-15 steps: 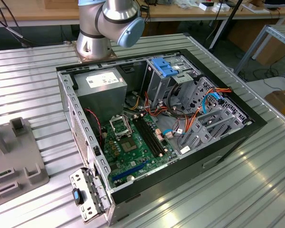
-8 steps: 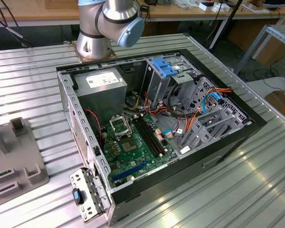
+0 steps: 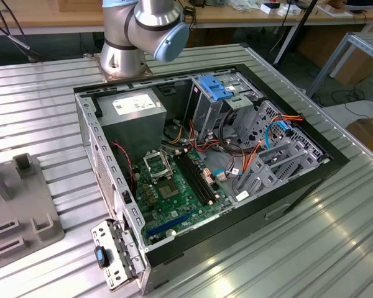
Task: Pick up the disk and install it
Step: 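Pick up the disk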
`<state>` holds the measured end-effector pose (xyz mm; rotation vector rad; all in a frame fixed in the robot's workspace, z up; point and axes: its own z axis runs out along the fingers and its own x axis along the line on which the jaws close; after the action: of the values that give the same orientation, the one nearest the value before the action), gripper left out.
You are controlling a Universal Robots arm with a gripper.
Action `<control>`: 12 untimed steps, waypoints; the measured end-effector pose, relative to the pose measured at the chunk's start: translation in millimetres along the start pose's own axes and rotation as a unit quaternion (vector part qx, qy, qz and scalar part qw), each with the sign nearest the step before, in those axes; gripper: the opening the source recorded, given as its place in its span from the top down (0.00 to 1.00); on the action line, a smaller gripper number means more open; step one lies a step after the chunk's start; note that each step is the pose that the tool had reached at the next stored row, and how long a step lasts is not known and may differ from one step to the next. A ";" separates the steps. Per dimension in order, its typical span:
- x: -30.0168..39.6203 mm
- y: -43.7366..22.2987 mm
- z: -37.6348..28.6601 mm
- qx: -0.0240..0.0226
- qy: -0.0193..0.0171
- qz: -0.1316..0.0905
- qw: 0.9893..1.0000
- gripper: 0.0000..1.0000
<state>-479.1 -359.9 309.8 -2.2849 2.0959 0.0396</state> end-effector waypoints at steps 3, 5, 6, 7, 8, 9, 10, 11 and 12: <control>-0.2 -0.1 -3.6 0.000 0.000 0.000 1.000 0.64; -0.4 -0.1 -7.7 0.000 0.000 0.000 1.000 0.64; -0.5 -0.1 -9.6 0.000 0.000 0.000 1.000 0.64; -0.6 -0.1 -11.8 0.000 0.000 0.000 1.000 0.64; -0.7 -0.2 -16.1 0.000 0.000 0.000 1.000 0.64; -0.8 -0.2 -17.2 0.000 0.000 0.000 1.000 0.64; -0.8 -0.3 -17.1 0.000 0.000 0.003 1.000 0.64; -0.8 -0.3 -17.1 0.000 0.000 0.006 1.000 0.64; -0.8 -0.4 -17.2 0.001 0.000 0.014 1.000 0.64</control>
<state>-478.9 -359.9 327.0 -2.2558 2.1268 0.0383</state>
